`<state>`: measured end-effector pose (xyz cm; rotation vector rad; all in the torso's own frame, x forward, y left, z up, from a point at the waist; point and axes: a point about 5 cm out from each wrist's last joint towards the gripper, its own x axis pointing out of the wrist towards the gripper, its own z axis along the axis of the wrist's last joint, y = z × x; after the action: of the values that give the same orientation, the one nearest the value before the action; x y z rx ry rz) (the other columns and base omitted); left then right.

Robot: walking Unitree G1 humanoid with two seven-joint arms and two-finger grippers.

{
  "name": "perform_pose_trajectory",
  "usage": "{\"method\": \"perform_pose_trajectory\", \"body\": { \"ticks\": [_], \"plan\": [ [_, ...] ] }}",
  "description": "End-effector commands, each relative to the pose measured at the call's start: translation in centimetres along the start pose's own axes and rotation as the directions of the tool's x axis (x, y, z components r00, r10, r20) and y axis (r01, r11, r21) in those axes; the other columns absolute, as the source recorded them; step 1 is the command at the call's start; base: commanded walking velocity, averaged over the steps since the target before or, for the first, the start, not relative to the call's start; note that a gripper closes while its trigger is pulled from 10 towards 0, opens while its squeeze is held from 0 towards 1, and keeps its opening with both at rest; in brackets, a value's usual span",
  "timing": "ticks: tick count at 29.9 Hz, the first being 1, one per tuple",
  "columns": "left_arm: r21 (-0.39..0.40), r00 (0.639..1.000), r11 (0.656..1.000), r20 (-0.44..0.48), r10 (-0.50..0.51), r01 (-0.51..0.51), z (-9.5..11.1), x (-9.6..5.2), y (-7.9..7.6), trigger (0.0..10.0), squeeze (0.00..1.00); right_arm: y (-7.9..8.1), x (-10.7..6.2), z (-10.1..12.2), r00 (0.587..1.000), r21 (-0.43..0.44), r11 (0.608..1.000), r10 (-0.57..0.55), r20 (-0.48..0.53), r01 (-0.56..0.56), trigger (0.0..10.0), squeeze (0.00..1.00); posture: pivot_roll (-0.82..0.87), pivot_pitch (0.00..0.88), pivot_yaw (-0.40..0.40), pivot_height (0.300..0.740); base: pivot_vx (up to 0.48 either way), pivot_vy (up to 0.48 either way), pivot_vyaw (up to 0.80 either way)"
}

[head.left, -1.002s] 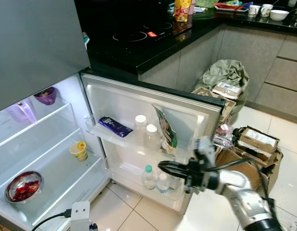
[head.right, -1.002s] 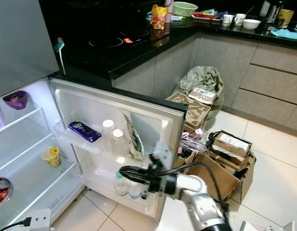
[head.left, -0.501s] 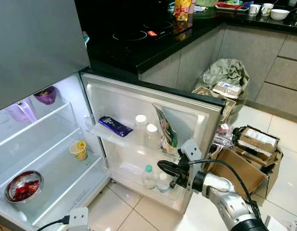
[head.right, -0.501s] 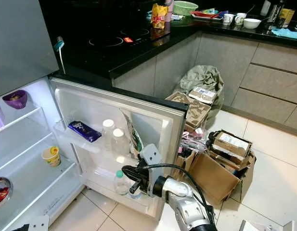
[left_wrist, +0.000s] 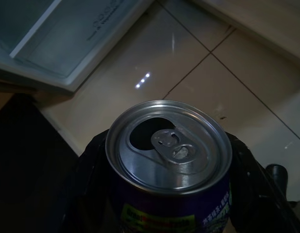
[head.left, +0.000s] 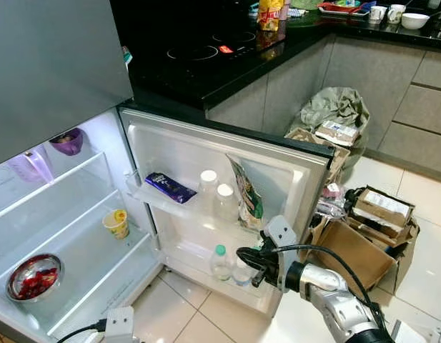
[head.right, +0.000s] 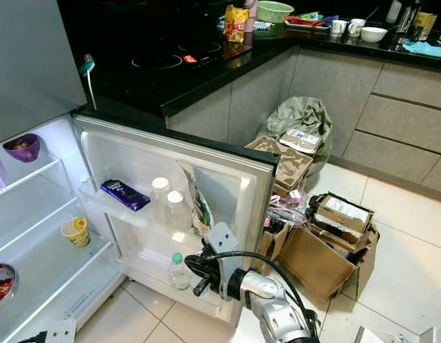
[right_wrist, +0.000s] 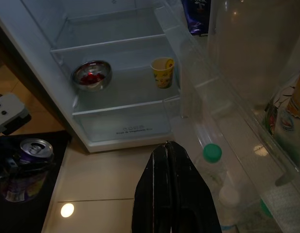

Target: Restocking fridge

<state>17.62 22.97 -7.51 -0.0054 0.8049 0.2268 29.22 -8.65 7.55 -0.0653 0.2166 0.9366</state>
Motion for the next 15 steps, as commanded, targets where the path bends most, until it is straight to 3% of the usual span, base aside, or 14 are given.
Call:
{"method": "perform_pose_trajectory", "body": {
  "ticks": [1,8,15],
  "plan": [
    [-0.015,1.000,1.000,-0.016,-0.007,0.006,-0.5,-0.1,-0.5,10.0,0.00,0.2,-0.2,-0.4,1.000,0.005,1.000,0.015,-0.011,-0.015,10.0,0.00,-0.10,0.072,0.011,0.740,0.000,0.000,0.00],
    [-0.008,1.000,1.000,-0.011,0.012,-0.013,-0.3,-0.1,0.0,10.0,0.00,1.4,-0.3,-0.5,0.993,-0.009,0.993,0.114,-0.015,-0.114,10.0,0.00,-0.10,0.074,0.013,0.740,0.000,0.000,0.00],
    [-0.026,0.999,0.999,0.031,0.021,-0.020,0.7,0.1,0.4,10.0,0.00,1.9,-0.2,-0.4,0.991,-0.038,0.990,0.134,-0.025,-0.134,10.0,0.00,-0.10,0.074,0.014,0.740,0.000,0.000,0.00]
  ]
}}
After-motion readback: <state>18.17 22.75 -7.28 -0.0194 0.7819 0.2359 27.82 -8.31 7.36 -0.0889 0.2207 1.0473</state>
